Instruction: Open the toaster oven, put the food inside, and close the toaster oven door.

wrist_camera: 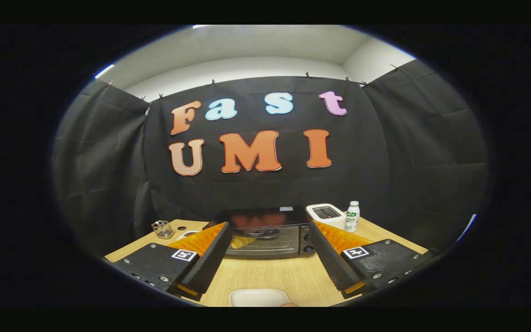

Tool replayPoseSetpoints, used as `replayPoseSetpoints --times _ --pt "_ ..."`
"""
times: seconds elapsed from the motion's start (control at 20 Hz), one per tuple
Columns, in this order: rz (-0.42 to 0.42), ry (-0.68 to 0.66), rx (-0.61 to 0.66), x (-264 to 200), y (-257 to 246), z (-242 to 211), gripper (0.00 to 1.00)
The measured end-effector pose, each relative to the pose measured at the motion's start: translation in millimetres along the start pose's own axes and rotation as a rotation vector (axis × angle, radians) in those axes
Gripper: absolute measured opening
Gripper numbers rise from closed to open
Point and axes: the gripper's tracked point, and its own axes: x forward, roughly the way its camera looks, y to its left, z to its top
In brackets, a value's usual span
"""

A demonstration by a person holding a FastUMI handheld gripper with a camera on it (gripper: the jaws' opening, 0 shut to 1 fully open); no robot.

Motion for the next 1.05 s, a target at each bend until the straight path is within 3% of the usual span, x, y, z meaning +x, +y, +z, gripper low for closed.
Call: replayPoseSetpoints --times 1.05 --pt "-0.017 -0.013 0.009 -4 -11 7 0.99"
